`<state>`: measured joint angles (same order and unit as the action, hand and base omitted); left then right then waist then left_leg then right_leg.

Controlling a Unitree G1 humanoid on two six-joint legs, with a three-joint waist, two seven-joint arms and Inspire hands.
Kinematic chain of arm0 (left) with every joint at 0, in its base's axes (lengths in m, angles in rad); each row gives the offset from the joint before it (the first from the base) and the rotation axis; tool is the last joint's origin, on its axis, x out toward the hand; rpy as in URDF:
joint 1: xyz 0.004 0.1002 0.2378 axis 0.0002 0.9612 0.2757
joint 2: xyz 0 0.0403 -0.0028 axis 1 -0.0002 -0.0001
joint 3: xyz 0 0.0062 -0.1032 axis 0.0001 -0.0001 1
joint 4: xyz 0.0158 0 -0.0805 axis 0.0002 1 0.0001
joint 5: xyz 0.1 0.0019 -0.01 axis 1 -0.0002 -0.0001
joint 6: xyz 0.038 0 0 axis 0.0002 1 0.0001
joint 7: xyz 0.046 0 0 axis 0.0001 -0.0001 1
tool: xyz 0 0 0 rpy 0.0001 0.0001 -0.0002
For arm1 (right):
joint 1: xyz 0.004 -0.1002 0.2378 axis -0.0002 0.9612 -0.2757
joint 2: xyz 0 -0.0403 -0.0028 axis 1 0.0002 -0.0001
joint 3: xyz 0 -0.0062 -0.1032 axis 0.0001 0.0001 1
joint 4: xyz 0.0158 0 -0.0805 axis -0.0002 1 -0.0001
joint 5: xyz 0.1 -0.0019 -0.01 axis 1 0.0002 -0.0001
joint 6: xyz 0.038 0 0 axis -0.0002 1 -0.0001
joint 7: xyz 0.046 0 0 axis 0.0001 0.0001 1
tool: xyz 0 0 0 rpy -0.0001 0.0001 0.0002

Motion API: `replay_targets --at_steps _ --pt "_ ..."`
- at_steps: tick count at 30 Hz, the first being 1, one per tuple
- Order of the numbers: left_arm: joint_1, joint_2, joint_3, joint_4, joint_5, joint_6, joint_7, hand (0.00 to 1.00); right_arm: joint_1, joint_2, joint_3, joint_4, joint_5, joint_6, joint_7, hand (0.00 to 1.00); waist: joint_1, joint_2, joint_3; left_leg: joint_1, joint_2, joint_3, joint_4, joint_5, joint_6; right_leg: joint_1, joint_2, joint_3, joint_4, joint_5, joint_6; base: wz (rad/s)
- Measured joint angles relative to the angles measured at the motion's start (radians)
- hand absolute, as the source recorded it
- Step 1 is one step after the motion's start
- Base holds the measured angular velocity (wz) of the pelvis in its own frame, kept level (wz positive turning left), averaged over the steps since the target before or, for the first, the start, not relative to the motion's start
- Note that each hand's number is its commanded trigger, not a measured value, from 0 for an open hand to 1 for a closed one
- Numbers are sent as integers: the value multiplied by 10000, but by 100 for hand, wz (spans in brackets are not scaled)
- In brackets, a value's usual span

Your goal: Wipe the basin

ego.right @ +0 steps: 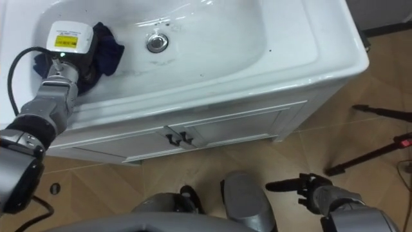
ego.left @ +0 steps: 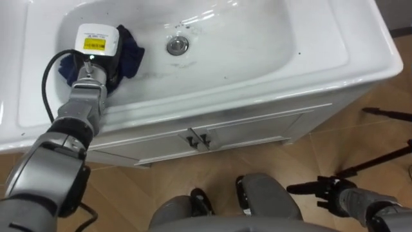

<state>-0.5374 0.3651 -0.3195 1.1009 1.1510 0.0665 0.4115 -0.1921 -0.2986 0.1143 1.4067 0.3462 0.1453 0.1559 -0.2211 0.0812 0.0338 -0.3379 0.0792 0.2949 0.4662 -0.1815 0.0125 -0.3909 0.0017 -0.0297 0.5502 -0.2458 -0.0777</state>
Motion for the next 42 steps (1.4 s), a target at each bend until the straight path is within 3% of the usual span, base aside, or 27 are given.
replay_targets --at_steps 10,14,18,20,23,28,34,37,42 --pt "113 -30 6 0 -17 101 165 100 57 51 9 -9 -1 81 6 0 40 5 -3 15 -1 -29 2 2 -5 -31 -1 5 66 -15 14 0" --pt "45 -65 6 -4 -10 211 203 100 10 68 119 -40 21 50 0 0 54 -6 4 -173 15 -32 148 2 -9 -259 -17 11 237 -112 -70 0" --pt "-122 -405 -21 26 -92 840 166 100 -57 191 646 -64 347 44 -70 0 84 -121 94 -181 37 -19 275 -4 -17 -289 -20 15 408 -101 -63 0" --pt "-511 -526 -88 174 -503 1093 96 100 -233 334 840 -100 416 -15 -122 0 28 -165 166 -451 110 -61 587 -34 -31 -520 -12 -24 603 -192 -141 4" --pt "-1032 -887 -81 488 -1074 1362 94 100 -403 358 1014 -124 488 -35 -230 0 39 -180 191 -805 131 -67 782 -40 -19 -871 -37 -48 821 -190 -142 4" --pt "-1617 -1270 17 502 -2077 1509 98 100 -439 357 1214 -135 446 -38 -467 0 -235 -274 283 -1289 103 -89 954 -25 -11 -1355 -202 -216 1051 -189 -136 9" --pt "-2266 -1420 18 486 -3813 1437 95 100 -351 284 1280 -41 73 20 -659 0 -691 -326 320 -1801 93 -167 1205 -91 37 -1798 -427 -407 1284 -201 -26 7" --pt "-2467 -1491 5 487 -4613 1397 95 100 -328 262 1284 -49 85 97 -666 0 -790 -301 327 -1955 85 -160 1200 -278 270 -1936 -432 -389 1370 -199 23 0" --pt "-2708 -1490 21 488 -5497 1257 95 100 -227 262 1274 -108 75 102 -686 0 -804 -256 316 -2160 87 -79 1245 -302 307 -2152 -441 -319 1505 -202 37 0"
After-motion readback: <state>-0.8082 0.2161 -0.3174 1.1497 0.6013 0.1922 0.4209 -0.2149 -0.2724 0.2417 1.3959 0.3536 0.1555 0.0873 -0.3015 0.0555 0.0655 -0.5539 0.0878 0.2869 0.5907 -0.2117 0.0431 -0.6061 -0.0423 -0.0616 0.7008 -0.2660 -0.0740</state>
